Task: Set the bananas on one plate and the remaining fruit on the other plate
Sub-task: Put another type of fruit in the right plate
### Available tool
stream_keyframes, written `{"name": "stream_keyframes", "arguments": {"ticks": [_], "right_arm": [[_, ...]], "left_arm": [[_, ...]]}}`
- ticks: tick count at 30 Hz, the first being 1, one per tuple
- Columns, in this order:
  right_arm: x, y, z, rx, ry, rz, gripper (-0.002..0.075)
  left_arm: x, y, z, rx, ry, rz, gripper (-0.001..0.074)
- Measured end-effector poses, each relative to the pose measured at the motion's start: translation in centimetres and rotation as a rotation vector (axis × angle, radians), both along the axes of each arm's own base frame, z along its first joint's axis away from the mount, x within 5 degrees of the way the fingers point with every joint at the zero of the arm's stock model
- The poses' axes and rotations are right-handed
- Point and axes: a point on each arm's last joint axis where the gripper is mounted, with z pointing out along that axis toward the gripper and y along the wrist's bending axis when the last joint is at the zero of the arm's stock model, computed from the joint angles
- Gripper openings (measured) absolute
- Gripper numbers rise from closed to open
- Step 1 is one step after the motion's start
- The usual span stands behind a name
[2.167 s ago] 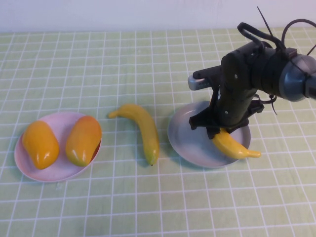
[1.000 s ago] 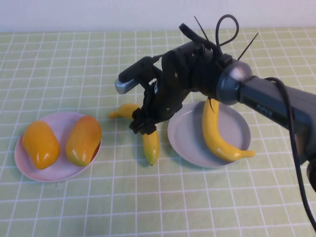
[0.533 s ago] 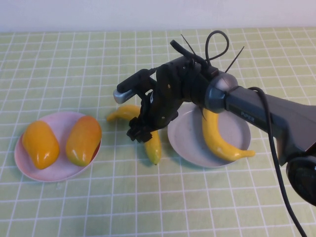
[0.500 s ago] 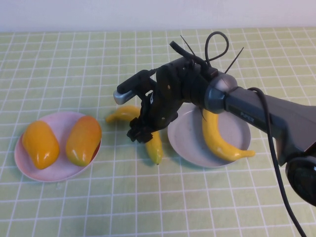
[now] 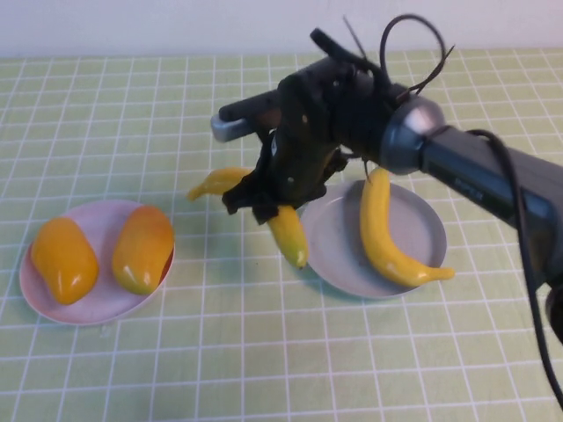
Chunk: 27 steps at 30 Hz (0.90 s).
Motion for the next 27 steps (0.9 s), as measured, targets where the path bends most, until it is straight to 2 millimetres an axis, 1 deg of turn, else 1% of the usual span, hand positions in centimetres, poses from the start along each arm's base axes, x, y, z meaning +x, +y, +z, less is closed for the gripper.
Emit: {"name": "stream_keyframes", "arguments": {"ticks": [3,5,6,8,11,17,21,24,27], "right_arm": [[-0.4,-2.1,3.1,-0.038,-0.008,-0.158,0.0316],[-0.3,-3.6,4.5,-0.049,-0.016,-0.262,0.0316],[-0.2,-4.2,5.0,-0.051,-0.023,-0.3,0.0316],[0.0,-5.0,5.4,-0.046,-0.023,-0.347,0.0316],[-0.1,-5.5,4.7,-0.042,0.025,-0.377,0.0316],[-0.6,-6.0,1.9,-0.085,0.124,-0.402,0.0316],[-0.7,-6.8,0.4,-0.115,0.174,-0.421,0.0316],[-0.9,-7.1,-0.4,-0.129,0.201,-0.428,0.0316],[-1.0,-7.2,-0.7,-0.135,0.213,-0.428,0.0316]], "left_arm": [[0.0,0.0,0.0,0.0,0.0,0.0,-0.0004],[0.0,0.0,0.0,0.0,0.0,0.0,-0.0004],[0.0,0.0,0.0,0.0,0.0,0.0,-0.0004],[0.0,0.0,0.0,0.0,0.0,0.0,-0.0004],[0.0,0.0,0.0,0.0,0.0,0.0,-0.0004],[0.0,0.0,0.0,0.0,0.0,0.0,-0.0004],[0.0,0.0,0.0,0.0,0.0,0.0,-0.0004],[0.0,0.0,0.0,0.0,0.0,0.0,-0.0004],[0.0,0.0,0.0,0.0,0.0,0.0,-0.0004]]}}
